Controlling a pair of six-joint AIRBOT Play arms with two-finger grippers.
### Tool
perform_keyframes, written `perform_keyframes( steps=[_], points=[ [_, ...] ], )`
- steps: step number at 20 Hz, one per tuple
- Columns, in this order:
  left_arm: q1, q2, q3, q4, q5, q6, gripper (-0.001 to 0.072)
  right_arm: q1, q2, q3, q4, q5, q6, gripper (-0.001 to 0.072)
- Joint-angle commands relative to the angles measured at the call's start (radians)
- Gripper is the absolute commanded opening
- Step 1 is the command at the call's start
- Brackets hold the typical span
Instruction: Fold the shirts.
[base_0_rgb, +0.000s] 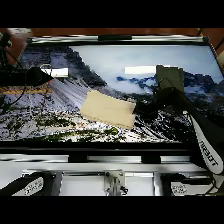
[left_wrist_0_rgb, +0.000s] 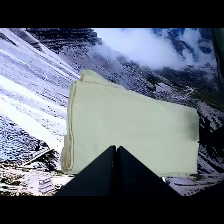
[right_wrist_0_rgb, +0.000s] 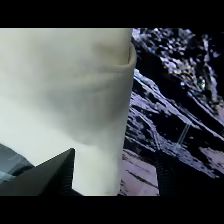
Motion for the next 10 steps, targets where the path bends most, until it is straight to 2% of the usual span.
perform_keyframes(
  steps=[1,4,5,6,7,8,10],
  points=[
    [0.000,-0.003,0.000,0.000,0.000,0.001,0.0027,0.040,-0.059,-0.037,0.128,0.073,-0.086,0.0628],
    [-0.001,-0.003,0.000,0.000,0.000,-0.002,0.0027,0.078,-0.072,-0.032,0.199,0.158,-0.138,0.0626],
    [-0.001,-0.003,0.000,0.000,0.000,-0.002,0.0027,0.083,-0.072,-0.023,0.200,0.183,-0.138,0.0577],
    [-0.001,-0.003,0.000,0.000,0.000,-0.002,0.0027,0.084,-0.072,-0.006,0.204,0.194,-0.138,0.0355],
    [-0.001,-0.003,0.000,0.000,0.000,-0.002,0.0027,0.079,-0.072,0.026,0.204,0.191,-0.147,0.0101],
    [-0.001,-0.003,0.000,0.000,0.000,-0.002,0.0027,0.072,-0.072,0.072,0.205,0.179,-0.175,0.0071],
    [-0.001,-0.004,0.000,0.000,0.000,-0.002,0.0027,0.049,-0.072,0.211,0.210,0.135,-0.223,0.0066]
  ],
)
